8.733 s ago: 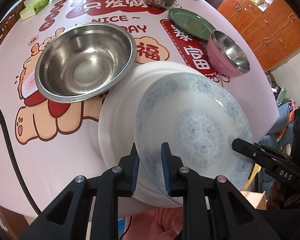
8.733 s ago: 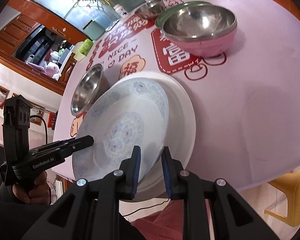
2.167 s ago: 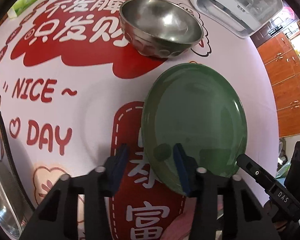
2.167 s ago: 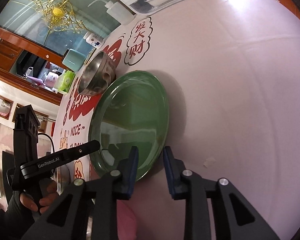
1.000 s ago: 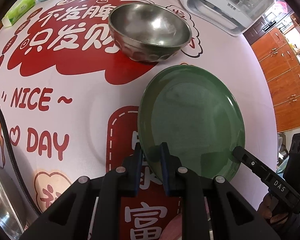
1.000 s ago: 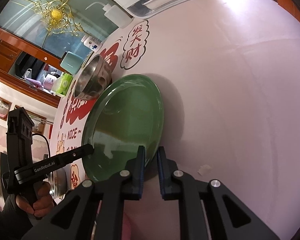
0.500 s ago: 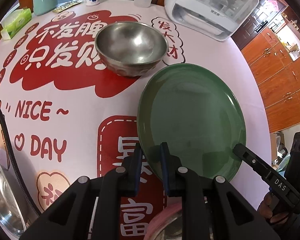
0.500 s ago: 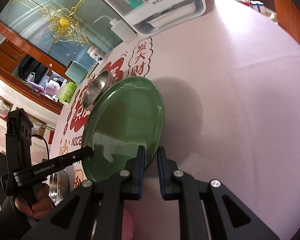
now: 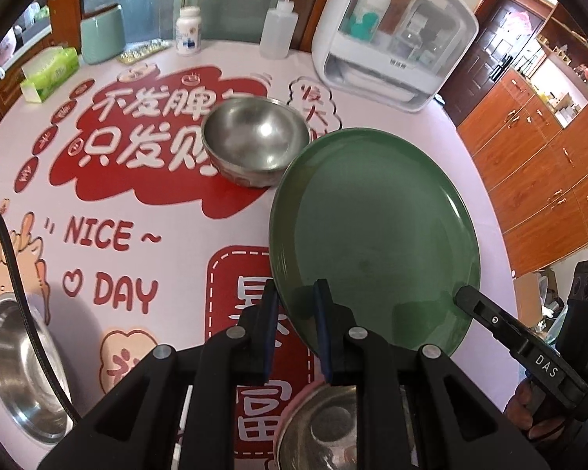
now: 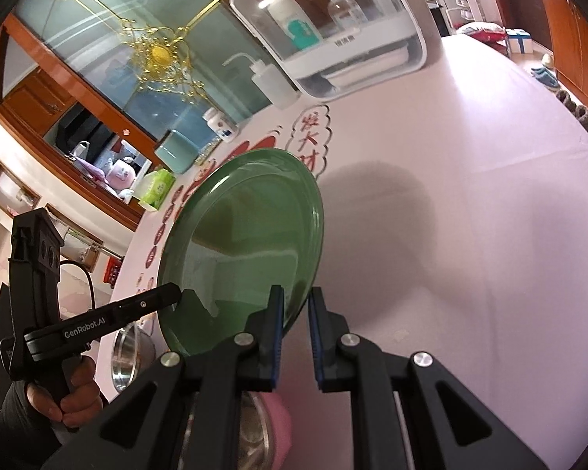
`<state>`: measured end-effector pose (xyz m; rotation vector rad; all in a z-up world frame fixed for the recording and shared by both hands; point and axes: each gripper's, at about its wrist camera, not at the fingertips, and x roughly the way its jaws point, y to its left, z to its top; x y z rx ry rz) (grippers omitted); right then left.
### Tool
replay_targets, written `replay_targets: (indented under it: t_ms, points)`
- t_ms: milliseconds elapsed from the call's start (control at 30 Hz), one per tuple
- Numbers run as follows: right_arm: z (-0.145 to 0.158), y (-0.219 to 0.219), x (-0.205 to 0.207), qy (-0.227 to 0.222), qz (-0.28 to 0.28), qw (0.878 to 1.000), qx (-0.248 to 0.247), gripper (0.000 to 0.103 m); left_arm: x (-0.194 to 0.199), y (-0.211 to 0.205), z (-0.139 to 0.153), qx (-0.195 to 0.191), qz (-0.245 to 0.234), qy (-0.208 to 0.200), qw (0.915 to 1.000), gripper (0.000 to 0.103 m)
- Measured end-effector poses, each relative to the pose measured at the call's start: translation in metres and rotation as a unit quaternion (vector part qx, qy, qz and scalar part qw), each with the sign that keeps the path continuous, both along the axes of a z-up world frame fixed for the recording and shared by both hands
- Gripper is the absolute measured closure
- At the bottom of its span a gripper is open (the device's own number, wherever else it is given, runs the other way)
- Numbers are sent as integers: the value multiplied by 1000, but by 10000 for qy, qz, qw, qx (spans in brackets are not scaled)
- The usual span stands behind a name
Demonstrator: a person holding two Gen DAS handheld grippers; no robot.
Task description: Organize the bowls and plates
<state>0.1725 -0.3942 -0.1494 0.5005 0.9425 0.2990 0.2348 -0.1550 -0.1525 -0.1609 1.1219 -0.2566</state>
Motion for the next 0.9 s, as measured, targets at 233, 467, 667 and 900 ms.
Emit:
replay_targets:
  t_ms: [233,467,667,900]
  points:
    - [20,2,-17,-201,59,9998,12,91,-23,3,25,-32,54,-272,9996,88]
    - [28,6,-32,-279,141,9995,60,91,-50,8,43,-16,118,-464,9989,88]
    - [38,13,-46,-387,292,9988,37,91,-72,16,54,-28,201,-585,9981,88]
    - [46,23,-60,-449,487,9978,-23,91,-97,29,60,-95,369,-692,9969,88]
